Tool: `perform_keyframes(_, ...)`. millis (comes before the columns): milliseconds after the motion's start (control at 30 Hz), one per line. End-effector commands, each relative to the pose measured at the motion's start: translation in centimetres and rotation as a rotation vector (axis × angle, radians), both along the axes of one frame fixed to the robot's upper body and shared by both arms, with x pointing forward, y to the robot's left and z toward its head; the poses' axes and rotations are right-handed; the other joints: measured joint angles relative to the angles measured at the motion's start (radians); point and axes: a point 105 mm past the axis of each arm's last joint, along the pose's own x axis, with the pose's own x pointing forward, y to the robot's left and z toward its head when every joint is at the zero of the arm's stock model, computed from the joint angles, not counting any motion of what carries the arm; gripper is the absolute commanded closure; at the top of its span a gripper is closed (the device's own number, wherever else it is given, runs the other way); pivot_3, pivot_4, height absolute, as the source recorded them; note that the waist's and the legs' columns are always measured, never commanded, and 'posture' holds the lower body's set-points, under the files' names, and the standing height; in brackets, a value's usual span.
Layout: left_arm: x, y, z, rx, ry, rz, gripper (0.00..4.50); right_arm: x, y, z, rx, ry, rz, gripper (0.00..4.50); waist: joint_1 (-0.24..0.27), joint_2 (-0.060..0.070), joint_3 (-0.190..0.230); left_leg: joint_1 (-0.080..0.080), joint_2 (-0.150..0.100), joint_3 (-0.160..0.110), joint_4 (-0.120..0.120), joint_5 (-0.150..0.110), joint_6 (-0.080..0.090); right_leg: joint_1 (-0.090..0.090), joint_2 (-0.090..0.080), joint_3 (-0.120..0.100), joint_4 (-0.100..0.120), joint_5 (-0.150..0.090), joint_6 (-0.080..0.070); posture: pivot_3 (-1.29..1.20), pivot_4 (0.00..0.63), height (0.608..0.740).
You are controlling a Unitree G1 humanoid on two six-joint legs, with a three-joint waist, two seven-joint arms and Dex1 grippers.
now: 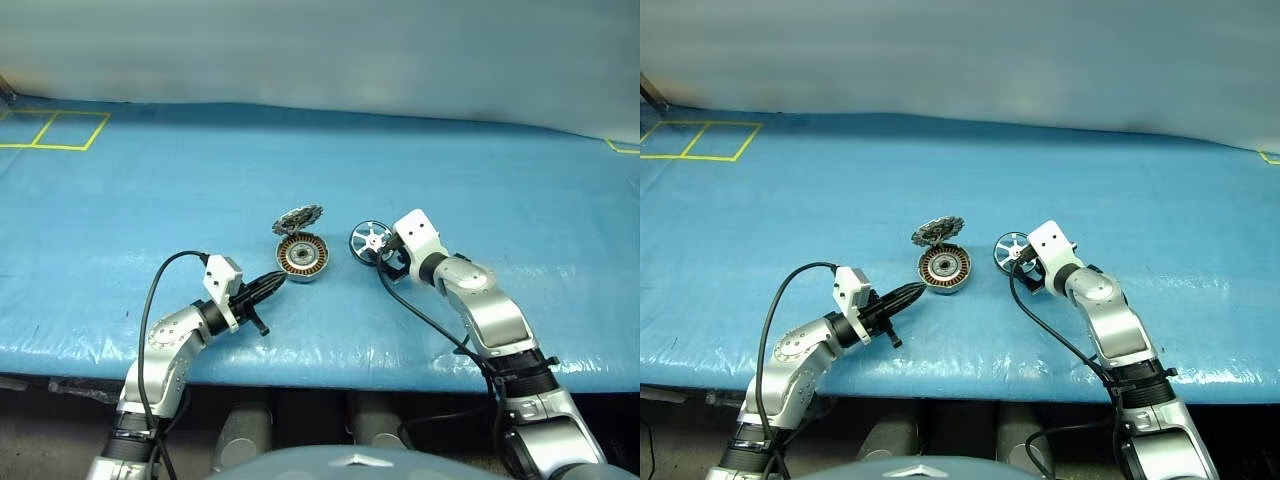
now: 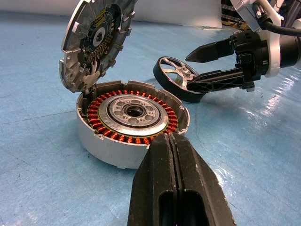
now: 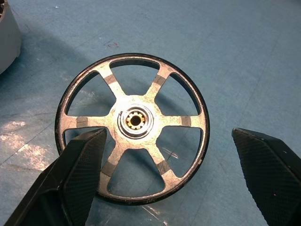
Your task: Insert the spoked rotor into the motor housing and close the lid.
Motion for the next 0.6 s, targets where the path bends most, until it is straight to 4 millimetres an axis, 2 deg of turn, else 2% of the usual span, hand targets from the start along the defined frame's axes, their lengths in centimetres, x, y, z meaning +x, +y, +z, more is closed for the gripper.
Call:
perform_keyframes(33, 0.1, -0.1, 0.5, -0.003, -0.031, -0.001, 4.47, 0.1, 0.6, 2.0, -0.008, -0.085, 0.031, 0.0, 0.0, 0.0, 0.0, 0.0, 0.0, 0.0, 0.0, 0.0, 0.0, 0.0, 0.0, 0.0, 0.0, 0.0, 0.0, 0.0, 0.15, 0.74)
perform_keyframes(500, 0.2, 0.1, 0.3, -0.004, -0.027, 0.007, 4.47, -1.1, 1.7, 0.8, -0.008, -0.047, 0.068, 0.0, 0.0, 0.0, 0.0, 0.0, 0.0, 0.0, 0.0, 0.0, 0.0, 0.0, 0.0, 0.0, 0.0, 0.0, 0.0, 0.0, 0.15, 0.74)
perform_keyframes(600, 0.2, 0.1, 0.2, -0.003, -0.027, 0.01, 4.5, -1.1, 1.6, 0.8, -0.01, -0.048, 0.066, 0.92, 0.0, 0.0, 0.0, 0.0, 0.0, 0.0, 0.0, 0.0, 0.0, 0.0, 0.0, 0.0, 0.0, 0.0, 0.0, 0.0, 0.15, 0.74)
